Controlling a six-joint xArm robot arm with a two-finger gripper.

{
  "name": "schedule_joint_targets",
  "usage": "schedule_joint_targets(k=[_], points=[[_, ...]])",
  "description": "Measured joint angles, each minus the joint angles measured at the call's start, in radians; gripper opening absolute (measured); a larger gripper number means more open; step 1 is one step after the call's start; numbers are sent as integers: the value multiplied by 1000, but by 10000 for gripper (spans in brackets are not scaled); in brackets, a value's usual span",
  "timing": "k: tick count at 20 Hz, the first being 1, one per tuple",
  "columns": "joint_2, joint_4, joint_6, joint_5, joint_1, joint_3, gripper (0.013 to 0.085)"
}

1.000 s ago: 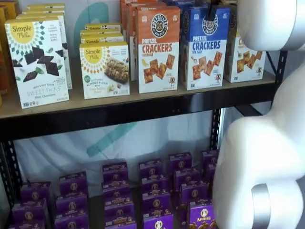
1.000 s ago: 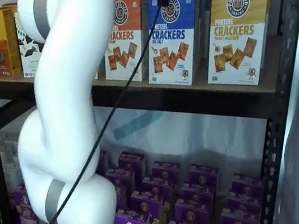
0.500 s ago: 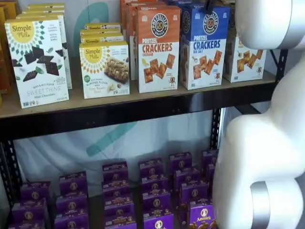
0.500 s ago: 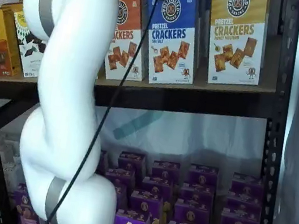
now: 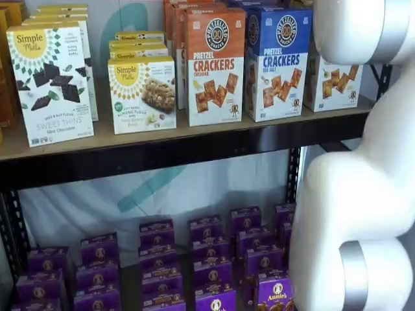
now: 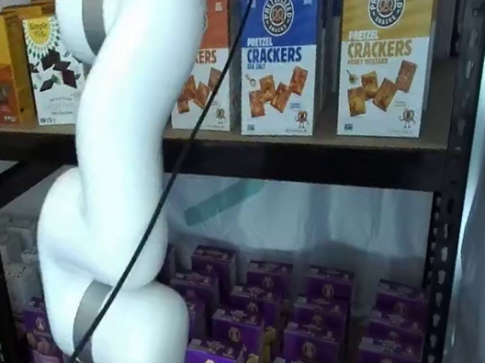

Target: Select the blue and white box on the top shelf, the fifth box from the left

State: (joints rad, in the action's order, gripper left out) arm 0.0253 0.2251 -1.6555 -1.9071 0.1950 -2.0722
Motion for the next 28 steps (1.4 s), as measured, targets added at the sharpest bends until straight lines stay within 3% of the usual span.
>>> schedule_joint_targets(k=[11,28], points=[[-39,-7,8,-57,-4,-79,850],[29,-66,0,24,-38,56,850]])
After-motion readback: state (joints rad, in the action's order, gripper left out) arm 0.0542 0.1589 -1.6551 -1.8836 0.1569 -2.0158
